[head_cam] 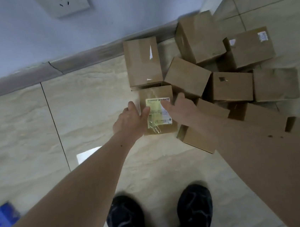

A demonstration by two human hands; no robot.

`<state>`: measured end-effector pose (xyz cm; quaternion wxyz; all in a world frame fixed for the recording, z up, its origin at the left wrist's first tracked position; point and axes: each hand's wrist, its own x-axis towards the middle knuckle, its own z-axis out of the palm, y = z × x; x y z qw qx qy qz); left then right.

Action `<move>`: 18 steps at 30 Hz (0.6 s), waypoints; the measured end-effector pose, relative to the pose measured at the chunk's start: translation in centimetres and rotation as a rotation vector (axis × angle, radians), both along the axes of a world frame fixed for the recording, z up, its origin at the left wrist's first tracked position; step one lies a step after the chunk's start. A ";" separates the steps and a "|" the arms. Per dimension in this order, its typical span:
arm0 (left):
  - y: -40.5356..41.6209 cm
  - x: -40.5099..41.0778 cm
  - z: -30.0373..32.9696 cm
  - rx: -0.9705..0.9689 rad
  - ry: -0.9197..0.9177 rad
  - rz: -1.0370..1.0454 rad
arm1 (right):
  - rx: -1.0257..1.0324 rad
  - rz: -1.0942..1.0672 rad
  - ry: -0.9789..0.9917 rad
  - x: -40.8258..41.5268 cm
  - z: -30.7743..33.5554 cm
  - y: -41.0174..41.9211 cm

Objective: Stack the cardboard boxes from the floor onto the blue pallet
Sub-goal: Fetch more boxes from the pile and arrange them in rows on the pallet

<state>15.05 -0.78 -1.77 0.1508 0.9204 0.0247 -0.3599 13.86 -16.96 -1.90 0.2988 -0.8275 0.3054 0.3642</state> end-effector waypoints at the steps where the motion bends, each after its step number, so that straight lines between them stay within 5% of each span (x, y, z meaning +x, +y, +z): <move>1: -0.1 -0.1 -0.8 0.009 0.007 0.018 | 0.013 -0.016 -0.002 0.0 -0.7 0.0; 11: -0.9 -0.4 -4.1 -0.188 0.145 0.231 | 0.185 -0.123 0.048 -0.4 -4.0 0.7; 18: 0.6 -1.1 1.1 -0.188 0.124 0.227 | 0.183 -0.109 0.071 -0.8 1.8 1.6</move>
